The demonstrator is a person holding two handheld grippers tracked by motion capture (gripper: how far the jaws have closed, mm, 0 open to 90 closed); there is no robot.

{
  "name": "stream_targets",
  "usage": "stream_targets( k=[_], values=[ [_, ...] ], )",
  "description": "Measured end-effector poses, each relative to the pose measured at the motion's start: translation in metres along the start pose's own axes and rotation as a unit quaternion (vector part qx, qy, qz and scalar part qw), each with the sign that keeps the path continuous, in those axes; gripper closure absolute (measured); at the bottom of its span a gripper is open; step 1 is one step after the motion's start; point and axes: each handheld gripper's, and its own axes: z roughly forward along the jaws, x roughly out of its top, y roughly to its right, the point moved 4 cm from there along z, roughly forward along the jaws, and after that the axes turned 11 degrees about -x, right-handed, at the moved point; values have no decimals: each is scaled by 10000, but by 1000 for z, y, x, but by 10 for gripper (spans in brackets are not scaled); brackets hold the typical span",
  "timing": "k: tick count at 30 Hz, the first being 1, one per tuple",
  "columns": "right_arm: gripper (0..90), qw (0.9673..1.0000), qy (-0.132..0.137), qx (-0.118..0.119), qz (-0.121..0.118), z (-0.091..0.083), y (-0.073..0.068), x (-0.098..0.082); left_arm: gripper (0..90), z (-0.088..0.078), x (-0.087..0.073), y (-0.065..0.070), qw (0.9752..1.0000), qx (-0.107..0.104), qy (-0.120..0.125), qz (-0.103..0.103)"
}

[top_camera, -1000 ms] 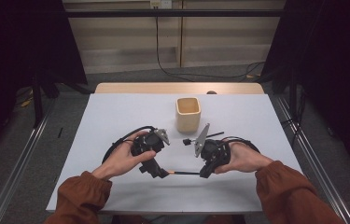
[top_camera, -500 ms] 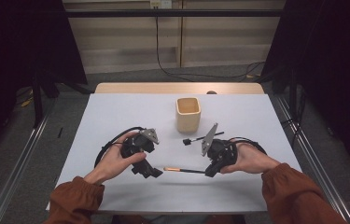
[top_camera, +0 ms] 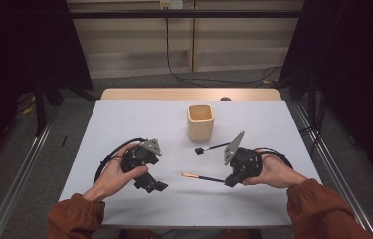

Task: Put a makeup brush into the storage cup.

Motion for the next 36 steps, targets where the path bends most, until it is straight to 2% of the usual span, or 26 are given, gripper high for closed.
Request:
stream_targets(
  k=[2,4,7,11,14,17,19,21,23,29,31,32,34,36],
  values=[
    [865,9999,114,-2,10,-1,1,0,45,-2,-1,0,10000,30,14,26],
    [865,9997,203,-9,117,-2,1,-1,45,-2,-2,0,10000,55,48,33],
    [865,9987,452,-14,223,-3,1,-3,45,-6,-5,-1,9997,85,209,-24],
    [865,9949,907,14,451,-5,1,-5,44,-8,-8,-3,9996,105,275,-16],
    [865,9922,1134,-29,519,-5,0,-6,44,-7,-9,-2,9993,110,358,-80],
    [865,9882,1384,80,655,-4,-1,-6,44,-6,-10,-1,9991,87,389,-118],
    [865,9865,1485,55,694,-3,-2,-7,44,-5,-10,-1,9991,61,405,-84],
    [865,9828,1674,45,778,-2,-3,-8,44,-5,-10,-1,9992,58,383,-59],
    [864,9771,1947,11,863,-4,-3,-8,44,-5,-11,-1,9991,66,408,-59],
    [865,9678,2319,-150,967,-3,-5,-9,44,-3,-11,-1,9986,81,517,-107],
    [864,9621,2526,-203,1005,-2,-6,-8,44,-3,-11,-1,9984,57,547,-95],
    [865,9592,2624,-228,1025,-1,-6,-8,44,-4,-11,-1,9980,-28,618,-95],
    [864,9531,2833,-251,1039,-2,-7,-7,46,-5,-11,-1,9975,22,694,-108],
    [865,9490,2976,-271,1001,-3,-8,-5,45,-6,-11,0,9969,13,777,-147]
  ],
)
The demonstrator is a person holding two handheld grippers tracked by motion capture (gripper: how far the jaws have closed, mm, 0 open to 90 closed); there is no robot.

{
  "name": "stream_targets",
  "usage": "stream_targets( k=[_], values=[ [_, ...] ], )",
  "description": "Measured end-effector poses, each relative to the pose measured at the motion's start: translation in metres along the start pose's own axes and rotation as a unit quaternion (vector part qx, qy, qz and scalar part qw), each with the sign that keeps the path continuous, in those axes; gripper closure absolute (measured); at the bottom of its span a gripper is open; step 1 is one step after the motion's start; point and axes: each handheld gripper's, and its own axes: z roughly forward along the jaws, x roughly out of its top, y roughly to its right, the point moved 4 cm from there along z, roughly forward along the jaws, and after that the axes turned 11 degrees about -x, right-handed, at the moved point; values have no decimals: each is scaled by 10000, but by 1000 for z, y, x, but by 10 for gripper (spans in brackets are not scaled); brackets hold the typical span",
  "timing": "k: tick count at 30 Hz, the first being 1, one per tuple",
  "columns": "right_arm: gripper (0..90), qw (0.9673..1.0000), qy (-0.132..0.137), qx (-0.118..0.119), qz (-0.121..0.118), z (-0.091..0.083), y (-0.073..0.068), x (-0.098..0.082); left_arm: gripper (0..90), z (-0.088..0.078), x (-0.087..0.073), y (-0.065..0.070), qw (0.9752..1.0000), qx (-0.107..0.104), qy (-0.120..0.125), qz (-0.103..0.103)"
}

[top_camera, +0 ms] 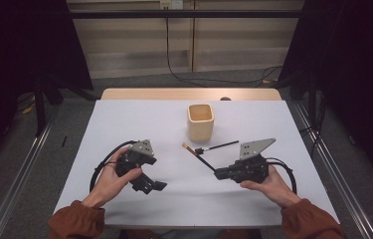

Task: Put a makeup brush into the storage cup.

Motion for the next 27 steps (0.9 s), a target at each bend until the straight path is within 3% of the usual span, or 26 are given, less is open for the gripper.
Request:
stream_targets(
  k=[8,17,27],
  values=[
    [865,9970,766,60,104,1,-4,7,45,-1,-2,-1,10000,55,78,-5],
    [865,9938,1084,53,237,3,-3,7,44,-1,-6,-3,9997,131,199,-27],
    [865,9901,1334,-98,420,-2,1,2,38,-8,-20,-4,9978,315,553,-157]
  ],
)
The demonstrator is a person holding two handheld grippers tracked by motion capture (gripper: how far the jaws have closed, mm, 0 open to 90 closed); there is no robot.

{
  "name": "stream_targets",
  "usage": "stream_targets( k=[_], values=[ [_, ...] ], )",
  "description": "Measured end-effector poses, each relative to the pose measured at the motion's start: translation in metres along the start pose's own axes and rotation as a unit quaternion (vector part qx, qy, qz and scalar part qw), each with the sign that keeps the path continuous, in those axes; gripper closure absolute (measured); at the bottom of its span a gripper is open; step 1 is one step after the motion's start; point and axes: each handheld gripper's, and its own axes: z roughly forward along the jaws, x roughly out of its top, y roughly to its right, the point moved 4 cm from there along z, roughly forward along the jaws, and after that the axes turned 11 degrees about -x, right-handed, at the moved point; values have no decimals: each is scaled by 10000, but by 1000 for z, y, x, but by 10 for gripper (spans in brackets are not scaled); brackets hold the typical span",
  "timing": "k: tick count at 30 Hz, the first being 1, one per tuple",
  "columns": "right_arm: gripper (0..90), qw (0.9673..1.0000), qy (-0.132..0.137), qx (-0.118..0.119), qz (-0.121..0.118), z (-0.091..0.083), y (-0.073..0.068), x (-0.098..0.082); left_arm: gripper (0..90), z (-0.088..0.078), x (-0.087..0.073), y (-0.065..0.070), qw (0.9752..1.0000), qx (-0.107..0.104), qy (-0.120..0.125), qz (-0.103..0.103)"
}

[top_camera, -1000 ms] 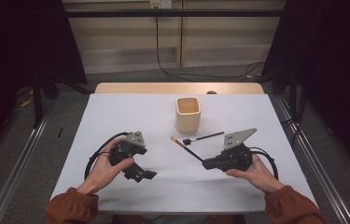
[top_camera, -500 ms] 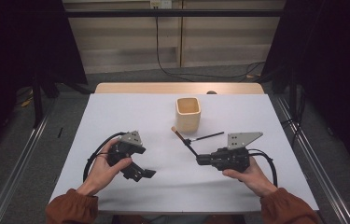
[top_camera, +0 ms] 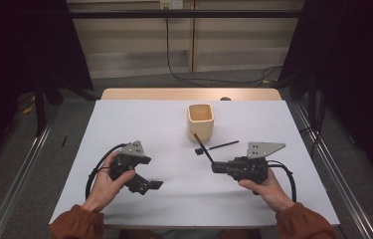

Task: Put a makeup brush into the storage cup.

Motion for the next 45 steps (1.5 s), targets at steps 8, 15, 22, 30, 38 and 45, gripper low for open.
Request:
stream_targets(
  k=[8,15,22,30,38,45],
  values=[
    [865,10000,-59,44,-11,3,-1,-1,32,-2,-15,-4,9995,193,253,-43],
    [865,9999,-108,74,-30,3,-2,-2,29,-6,-24,-5,9977,457,494,-7],
    [864,9999,-80,86,-30,3,-3,-1,29,-5,-18,-1,9910,337,1292,-4],
    [865,9999,-51,120,39,2,-3,0,25,2,-6,6,9774,539,2027,254],
    [864,9999,-17,111,22,2,-3,0,24,9,10,13,9731,384,2249,324],
    [864,9999,-17,143,24,4,-4,0,30,15,27,21,9725,302,2258,478]
  ],
)
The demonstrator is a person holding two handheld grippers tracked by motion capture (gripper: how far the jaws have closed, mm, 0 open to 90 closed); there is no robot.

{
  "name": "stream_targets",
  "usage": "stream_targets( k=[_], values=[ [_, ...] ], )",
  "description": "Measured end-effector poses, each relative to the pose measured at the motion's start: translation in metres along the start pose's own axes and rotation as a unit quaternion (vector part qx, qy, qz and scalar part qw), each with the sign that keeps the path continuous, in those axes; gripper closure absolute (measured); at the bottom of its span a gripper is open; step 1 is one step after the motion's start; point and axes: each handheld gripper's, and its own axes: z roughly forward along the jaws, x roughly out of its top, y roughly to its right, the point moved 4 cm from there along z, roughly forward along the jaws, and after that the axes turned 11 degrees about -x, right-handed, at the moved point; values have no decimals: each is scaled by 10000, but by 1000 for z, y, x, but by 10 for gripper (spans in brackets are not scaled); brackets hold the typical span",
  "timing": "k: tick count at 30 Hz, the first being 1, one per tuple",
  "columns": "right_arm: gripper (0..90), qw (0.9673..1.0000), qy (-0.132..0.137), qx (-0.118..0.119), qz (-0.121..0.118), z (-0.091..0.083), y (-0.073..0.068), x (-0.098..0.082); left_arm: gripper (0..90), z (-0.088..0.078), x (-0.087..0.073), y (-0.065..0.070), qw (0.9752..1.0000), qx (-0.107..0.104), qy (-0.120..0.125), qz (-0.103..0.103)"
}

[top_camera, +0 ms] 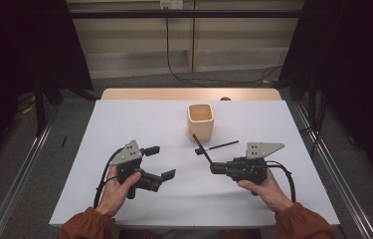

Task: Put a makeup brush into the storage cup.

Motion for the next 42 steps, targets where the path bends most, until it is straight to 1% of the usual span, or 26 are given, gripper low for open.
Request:
stream_targets(
  k=[1,2,3,6,7,9,13,14,16,18,19,20,21,22,23,25,26,28,30,31,35,40,42],
  values=[
    [865,10000,1,-1,3,0,0,0,30,0,0,0,10000,0,0,0],
    [864,10000,5,13,4,1,0,0,31,4,4,3,9999,-101,60,23],
    [864,10000,7,14,1,1,0,0,31,6,6,3,9999,-132,71,40],
    [864,10000,26,9,0,1,-1,1,32,13,8,6,9997,-235,26,107],
    [864,10000,25,8,2,1,-1,1,34,15,9,7,9996,-258,26,95],
    [864,10000,4,31,1,1,-1,0,34,19,8,9,9996,-281,53,54],
    [864,10000,-5,46,-10,0,-2,0,33,22,8,11,9996,-289,21,64],
    [864,10000,-4,43,-10,0,-2,0,33,24,9,11,9995,-317,53,51],
    [864,10000,2,40,-4,1,-2,0,33,26,11,12,9995,-296,118,44],
    [864,10000,0,46,-7,1,-2,0,33,27,15,13,9993,-319,194,57],
    [864,10000,-3,38,-6,1,-2,0,33,27,15,13,9993,-319,194,57],
    [864,10000,-1,40,-6,2,-2,0,36,30,19,14,9992,-344,194,-22],
    [864,10000,-2,36,-9,2,-2,0,51,31,22,16,9994,-305,146,30],
    [864,10000,9,41,5,2,-2,-1,58,33,23,17,9994,-288,150,79],
    [864,10000,12,45,12,2,-2,-1,58,34,25,19,9992,-348,156,99],
    [864,10000,11,56,10,2,-2,-1,57,35,27,20,9991,-362,161,136],
    [864,10000,7,56,16,2,-3,-1,55,38,31,21,9988,-400,208,183],
    [864,10000,8,70,-3,3,-4,-1,56,40,34,20,9988,-362,269,182],
    [864,10000,-10,89,-8,4,-5,-2,62,42,38,19,9985,-385,348,151],
    [864,10000,-10,89,-8,4,-5,-2,77,42,38,19,9985,-385,348,151],
    [864,9999,-32,129,-16,5,-5,-3,160,43,47,15,9979,-368,518,113],
    [864,9999,-12,123,-5,5,-5,-2,270,48,48,15,9973,-478,558,56],
    [864,9999,-18,120,-13,5,-5,-3,272,50,48,14,9974,-484,527,56]
  ],
)
